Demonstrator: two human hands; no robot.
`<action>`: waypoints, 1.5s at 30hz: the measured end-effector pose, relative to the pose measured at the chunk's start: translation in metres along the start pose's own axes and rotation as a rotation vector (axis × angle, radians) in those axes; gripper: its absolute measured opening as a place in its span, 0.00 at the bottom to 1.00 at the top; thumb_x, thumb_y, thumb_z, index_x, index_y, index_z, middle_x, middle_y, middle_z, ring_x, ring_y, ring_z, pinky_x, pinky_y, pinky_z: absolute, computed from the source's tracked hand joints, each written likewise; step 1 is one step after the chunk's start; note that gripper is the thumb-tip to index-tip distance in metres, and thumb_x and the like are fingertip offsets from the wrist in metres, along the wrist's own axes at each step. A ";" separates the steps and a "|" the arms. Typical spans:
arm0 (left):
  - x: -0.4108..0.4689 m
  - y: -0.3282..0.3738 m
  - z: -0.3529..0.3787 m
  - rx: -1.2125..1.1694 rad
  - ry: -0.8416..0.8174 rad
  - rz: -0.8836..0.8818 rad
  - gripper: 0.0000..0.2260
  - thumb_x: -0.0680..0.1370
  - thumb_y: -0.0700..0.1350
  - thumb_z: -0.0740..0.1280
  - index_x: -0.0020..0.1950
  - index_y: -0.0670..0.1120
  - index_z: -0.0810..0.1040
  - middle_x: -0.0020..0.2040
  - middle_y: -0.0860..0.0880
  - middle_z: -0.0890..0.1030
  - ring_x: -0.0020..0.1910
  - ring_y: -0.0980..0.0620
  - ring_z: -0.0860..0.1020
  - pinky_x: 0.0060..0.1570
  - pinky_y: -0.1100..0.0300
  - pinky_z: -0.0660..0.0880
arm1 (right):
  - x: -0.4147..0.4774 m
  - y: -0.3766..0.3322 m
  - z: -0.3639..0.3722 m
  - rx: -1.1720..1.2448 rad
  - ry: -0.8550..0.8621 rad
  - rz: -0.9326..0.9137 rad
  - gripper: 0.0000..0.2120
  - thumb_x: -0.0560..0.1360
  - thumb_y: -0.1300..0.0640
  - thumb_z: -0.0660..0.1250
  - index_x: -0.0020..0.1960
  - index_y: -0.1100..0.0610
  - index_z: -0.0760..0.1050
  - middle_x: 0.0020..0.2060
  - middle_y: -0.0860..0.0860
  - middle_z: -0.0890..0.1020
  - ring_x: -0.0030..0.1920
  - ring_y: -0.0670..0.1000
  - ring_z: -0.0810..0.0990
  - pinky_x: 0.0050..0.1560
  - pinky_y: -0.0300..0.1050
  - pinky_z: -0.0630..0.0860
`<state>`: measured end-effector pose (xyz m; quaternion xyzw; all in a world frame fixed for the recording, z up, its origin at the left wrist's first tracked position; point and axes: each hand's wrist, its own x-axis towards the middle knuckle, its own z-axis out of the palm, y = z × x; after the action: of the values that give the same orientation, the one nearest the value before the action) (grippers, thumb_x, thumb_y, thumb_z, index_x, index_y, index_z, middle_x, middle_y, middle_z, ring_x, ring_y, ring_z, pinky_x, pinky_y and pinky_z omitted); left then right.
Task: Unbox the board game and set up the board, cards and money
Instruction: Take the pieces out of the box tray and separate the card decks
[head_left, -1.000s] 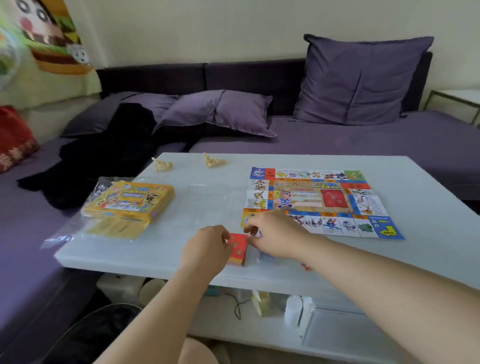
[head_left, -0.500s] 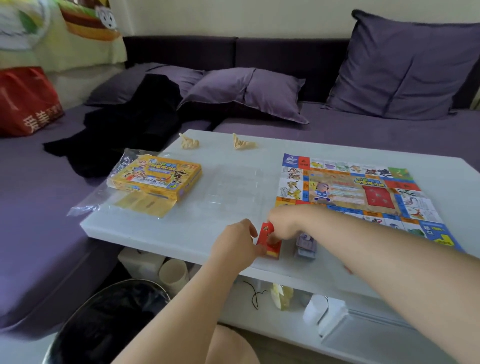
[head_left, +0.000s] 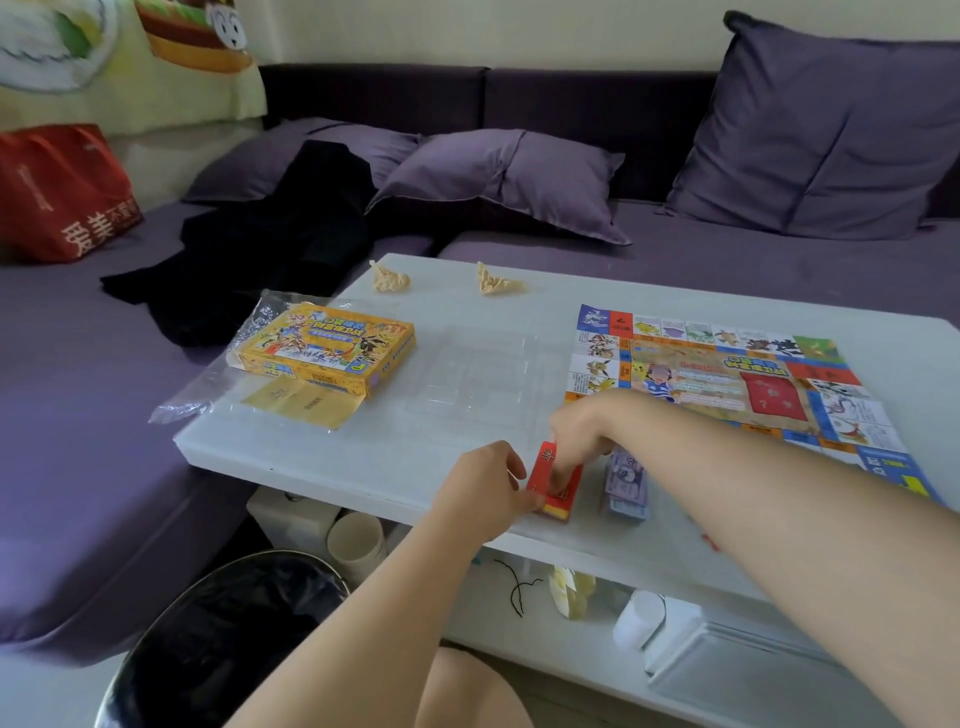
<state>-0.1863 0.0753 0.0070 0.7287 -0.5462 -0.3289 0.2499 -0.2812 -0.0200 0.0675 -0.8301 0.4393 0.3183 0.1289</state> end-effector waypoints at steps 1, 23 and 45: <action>0.000 -0.001 0.000 0.007 -0.004 0.002 0.13 0.73 0.49 0.72 0.51 0.46 0.71 0.46 0.50 0.76 0.32 0.55 0.71 0.26 0.66 0.66 | -0.002 0.000 -0.001 0.007 -0.001 -0.009 0.17 0.74 0.44 0.68 0.38 0.56 0.70 0.34 0.49 0.70 0.32 0.47 0.67 0.30 0.37 0.64; -0.051 0.112 0.014 -1.190 -0.241 0.065 0.09 0.77 0.52 0.65 0.49 0.47 0.76 0.41 0.50 0.78 0.45 0.53 0.74 0.51 0.57 0.71 | -0.115 0.036 0.031 1.853 0.659 -0.089 0.10 0.77 0.60 0.59 0.39 0.56 0.75 0.34 0.54 0.79 0.36 0.53 0.75 0.36 0.45 0.69; -0.090 0.211 0.094 -1.002 -0.520 -0.138 0.05 0.78 0.40 0.61 0.47 0.44 0.77 0.39 0.46 0.80 0.39 0.51 0.79 0.36 0.60 0.77 | -0.206 0.142 0.117 0.637 0.826 -0.232 0.46 0.63 0.55 0.78 0.74 0.43 0.57 0.62 0.39 0.68 0.63 0.41 0.68 0.66 0.41 0.67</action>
<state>-0.4070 0.1030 0.1159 0.4501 -0.3183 -0.7320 0.4002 -0.5302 0.0885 0.1199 -0.8491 0.4337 -0.2006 0.2251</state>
